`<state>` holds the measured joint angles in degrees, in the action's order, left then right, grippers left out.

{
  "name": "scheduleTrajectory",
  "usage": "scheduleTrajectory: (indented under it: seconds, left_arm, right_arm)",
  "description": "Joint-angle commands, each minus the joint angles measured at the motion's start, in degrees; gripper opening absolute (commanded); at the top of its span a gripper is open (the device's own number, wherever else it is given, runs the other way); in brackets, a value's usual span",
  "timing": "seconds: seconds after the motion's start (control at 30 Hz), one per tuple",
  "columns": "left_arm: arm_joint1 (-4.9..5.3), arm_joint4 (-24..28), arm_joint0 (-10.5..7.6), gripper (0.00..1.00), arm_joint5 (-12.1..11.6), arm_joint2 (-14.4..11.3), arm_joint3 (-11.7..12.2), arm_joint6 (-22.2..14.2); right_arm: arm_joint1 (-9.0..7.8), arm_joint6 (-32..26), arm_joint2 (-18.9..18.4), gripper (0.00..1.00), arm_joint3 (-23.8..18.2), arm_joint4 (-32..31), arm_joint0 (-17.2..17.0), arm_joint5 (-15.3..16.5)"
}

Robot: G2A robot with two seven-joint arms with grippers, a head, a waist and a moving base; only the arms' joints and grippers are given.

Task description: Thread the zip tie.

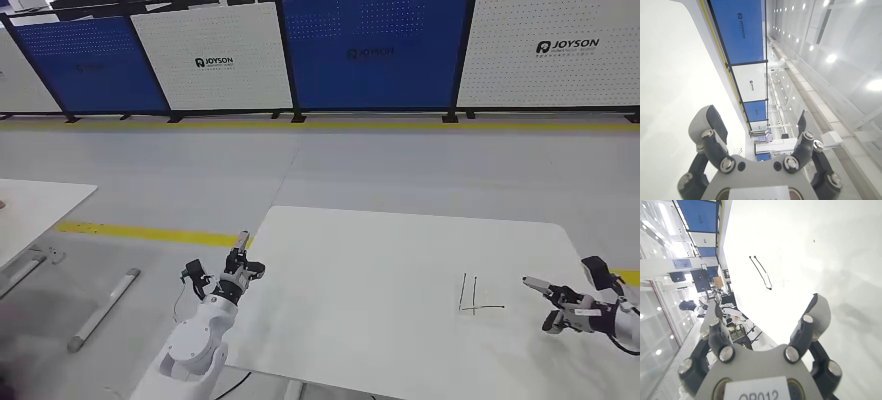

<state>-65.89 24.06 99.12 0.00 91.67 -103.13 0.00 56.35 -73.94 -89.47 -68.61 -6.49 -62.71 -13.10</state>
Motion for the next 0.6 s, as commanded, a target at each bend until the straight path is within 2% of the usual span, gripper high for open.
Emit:
scheduleTrajectory:
  seconds: [0.0, 0.07, 0.17, 0.23, 0.33, 0.43, 0.57]
  left_arm:
    - [0.00, 0.00, 0.00, 1.00, 0.00, 0.00, 0.00, 0.00]
    - [0.00, 0.00, 0.00, 1.00, 0.00, 0.00, 0.00, 0.00]
    - [0.00, 0.00, 0.00, 1.00, 0.00, 0.00, 0.00, 0.00]
    - [0.00, 0.00, 0.00, 1.00, 0.00, 0.00, 0.00, 0.00]
    - [0.00, 0.00, 0.00, 1.00, 0.00, 0.00, 0.00, 0.00]
    - [0.00, 0.00, 0.00, 1.00, 0.00, 0.00, 0.00, 0.00]
    - [0.00, 0.00, 0.00, 1.00, 0.00, 0.00, 0.00, 0.00]
  right_arm:
    - [0.00, 0.00, 0.00, 1.00, 0.00, -0.02, 0.00, 0.00]
    - [0.03, 0.17, 0.15, 1.00, -0.09, 0.06, -0.14, 0.43]
    - [0.06, -1.21, 0.64, 1.00, -0.11, 3.06, -0.76, 5.77]
    - [-0.08, -4.68, 0.57, 1.00, 0.95, 5.88, -0.20, 9.47]
    - [-0.18, -5.70, 1.59, 1.00, 3.14, 6.54, 1.41, 11.59]
    - [-0.13, -5.70, 4.50, 1.00, 4.32, 7.70, 2.87, 14.17]
    - [-0.46, -5.70, 11.36, 1.00, 8.33, 9.48, 6.71, 15.27]
